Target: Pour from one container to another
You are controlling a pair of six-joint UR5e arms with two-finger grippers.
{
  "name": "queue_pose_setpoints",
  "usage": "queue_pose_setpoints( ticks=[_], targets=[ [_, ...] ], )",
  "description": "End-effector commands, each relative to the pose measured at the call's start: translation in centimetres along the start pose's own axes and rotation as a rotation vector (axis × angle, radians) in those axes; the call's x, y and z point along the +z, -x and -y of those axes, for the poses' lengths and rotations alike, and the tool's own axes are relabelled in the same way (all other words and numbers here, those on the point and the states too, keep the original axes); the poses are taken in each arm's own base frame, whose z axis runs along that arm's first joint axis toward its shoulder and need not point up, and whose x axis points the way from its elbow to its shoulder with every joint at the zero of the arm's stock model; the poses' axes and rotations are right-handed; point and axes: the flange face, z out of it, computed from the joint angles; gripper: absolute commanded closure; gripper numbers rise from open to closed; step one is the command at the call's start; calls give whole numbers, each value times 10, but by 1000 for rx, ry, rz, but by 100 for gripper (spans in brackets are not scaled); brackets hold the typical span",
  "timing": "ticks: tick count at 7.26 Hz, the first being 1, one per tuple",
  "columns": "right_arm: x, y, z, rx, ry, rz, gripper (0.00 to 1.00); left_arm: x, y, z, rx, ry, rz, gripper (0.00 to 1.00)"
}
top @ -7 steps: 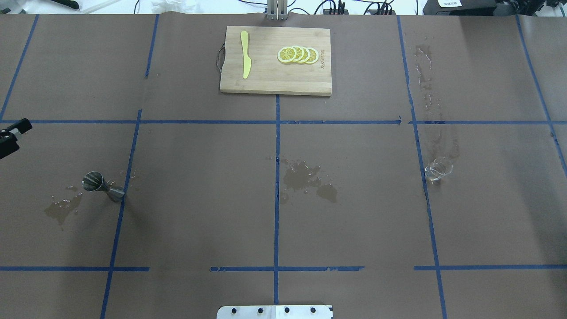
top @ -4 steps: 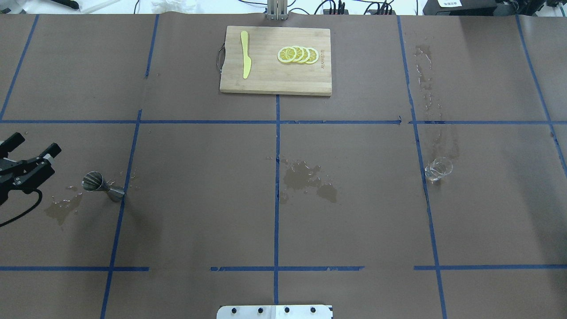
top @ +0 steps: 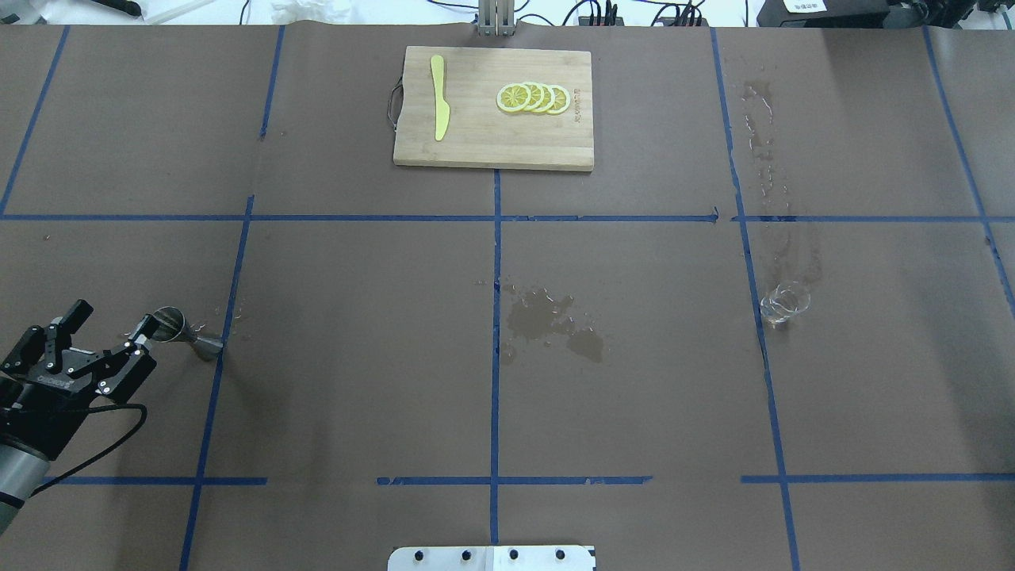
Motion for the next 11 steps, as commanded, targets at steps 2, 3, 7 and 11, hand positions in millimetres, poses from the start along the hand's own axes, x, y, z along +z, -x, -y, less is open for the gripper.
queue_pose_setpoints(
  ticks=[2,3,7,11],
  targets=[
    [1,-1,0,1,2,0,0,4,-9,-28,27,6,3,0],
    [1,-1,0,1,2,-1,0,8,-16,-34,21,2,3,0],
    [1,-1,-1,3,3,-1,0,12,-14,-53,50,12,7,0],
    [1,-1,-1,3,3,-1,0,19,-27,-75,70,42,-14,0]
  ],
)
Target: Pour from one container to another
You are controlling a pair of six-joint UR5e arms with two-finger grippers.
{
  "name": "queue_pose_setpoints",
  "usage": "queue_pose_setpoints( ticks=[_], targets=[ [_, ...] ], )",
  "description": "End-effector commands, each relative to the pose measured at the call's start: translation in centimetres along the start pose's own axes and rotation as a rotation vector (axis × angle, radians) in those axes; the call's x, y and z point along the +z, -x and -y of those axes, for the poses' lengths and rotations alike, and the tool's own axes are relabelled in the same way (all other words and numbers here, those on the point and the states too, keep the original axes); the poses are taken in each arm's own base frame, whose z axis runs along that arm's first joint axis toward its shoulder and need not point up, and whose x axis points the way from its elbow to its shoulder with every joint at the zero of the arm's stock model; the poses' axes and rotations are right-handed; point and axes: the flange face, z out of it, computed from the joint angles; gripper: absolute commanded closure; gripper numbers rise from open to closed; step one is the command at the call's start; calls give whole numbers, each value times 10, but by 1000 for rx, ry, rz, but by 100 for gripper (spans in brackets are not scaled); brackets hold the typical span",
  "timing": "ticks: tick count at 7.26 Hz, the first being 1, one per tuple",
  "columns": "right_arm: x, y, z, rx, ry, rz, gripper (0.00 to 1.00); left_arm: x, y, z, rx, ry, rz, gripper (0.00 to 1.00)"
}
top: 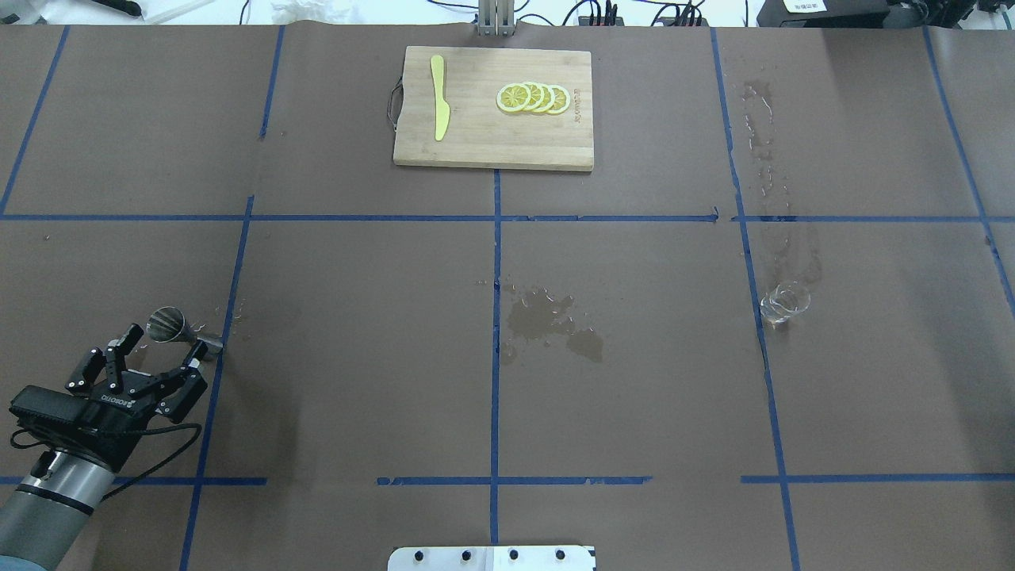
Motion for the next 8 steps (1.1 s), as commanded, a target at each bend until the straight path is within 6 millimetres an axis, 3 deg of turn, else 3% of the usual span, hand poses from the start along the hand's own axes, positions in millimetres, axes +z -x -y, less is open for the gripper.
queue_pose_setpoints(
  ticks=[1,4,8],
  targets=[
    [-1,0,0,-1,-1,0,0,4,-6,-14,12,36,-27,0],
    [-1,1,2,-3,-3,0,0,4,-5,-23,23,98,-73,0],
    [-1,1,3,-4,-4,0,0,17,13,-7,-10,54,-39,0]
  ],
)
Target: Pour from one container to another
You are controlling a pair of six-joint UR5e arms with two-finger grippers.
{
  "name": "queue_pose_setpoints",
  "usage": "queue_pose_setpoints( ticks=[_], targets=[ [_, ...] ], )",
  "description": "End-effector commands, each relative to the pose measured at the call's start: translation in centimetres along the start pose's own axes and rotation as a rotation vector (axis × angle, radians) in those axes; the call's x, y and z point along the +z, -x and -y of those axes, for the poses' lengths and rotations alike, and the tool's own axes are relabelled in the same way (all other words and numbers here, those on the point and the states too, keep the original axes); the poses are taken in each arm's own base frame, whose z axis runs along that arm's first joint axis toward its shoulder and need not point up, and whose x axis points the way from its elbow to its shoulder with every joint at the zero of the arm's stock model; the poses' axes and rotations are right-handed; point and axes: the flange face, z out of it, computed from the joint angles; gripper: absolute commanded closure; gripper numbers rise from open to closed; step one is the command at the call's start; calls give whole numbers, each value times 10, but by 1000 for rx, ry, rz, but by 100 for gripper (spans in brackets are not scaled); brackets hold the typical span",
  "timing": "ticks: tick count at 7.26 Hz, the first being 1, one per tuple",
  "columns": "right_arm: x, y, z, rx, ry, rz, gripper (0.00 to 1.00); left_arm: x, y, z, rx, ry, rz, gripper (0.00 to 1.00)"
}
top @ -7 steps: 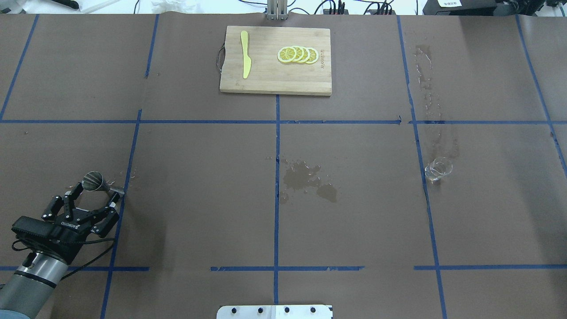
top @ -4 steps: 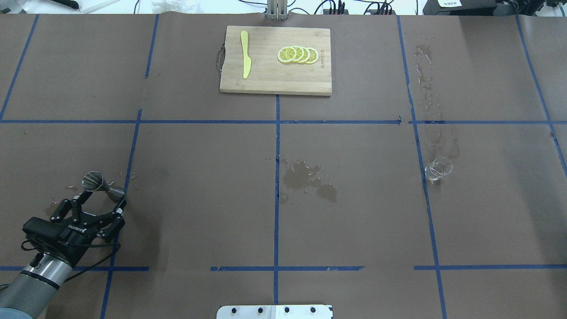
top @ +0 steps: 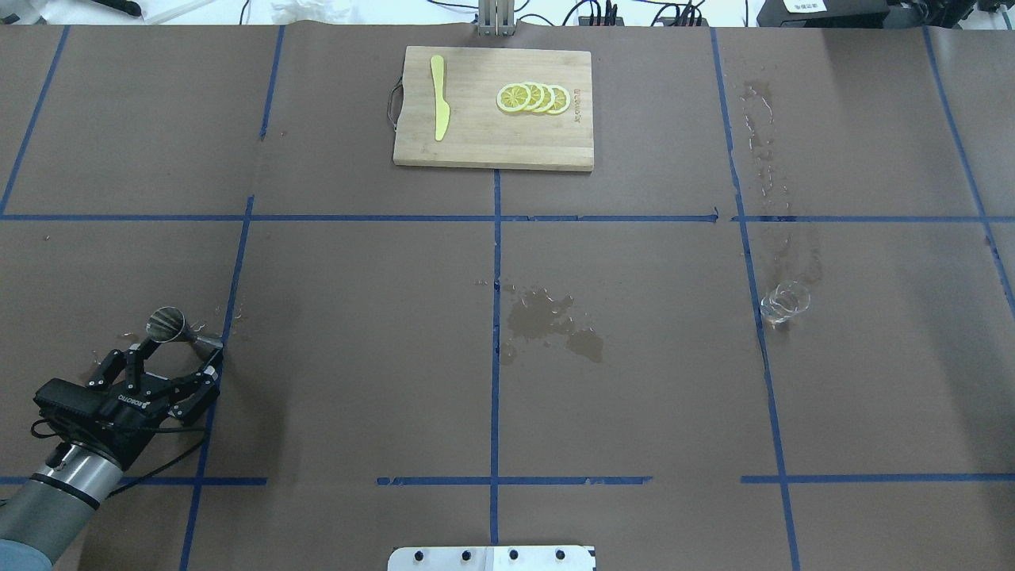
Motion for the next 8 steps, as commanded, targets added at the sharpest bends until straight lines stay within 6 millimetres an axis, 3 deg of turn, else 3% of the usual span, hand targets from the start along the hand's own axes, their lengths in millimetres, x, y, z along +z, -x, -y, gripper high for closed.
queue_pose_setpoints(
  ticks=[1,3,5,6,8],
  targets=[
    [0,0,0,-1,-1,0,0,7,11,5,2,-16,23,0],
    [0,0,0,-1,-1,0,0,7,14,1,16,-11,26,3],
    [0,0,1,-2,-2,0,0,9,14,0,17,3,16,30],
    [0,0,1,-2,-2,0,0,9,14,-1,21,10,13,36],
    [-1,1,2,-3,-3,0,0,9,13,-3,24,11,11,37]
  ],
)
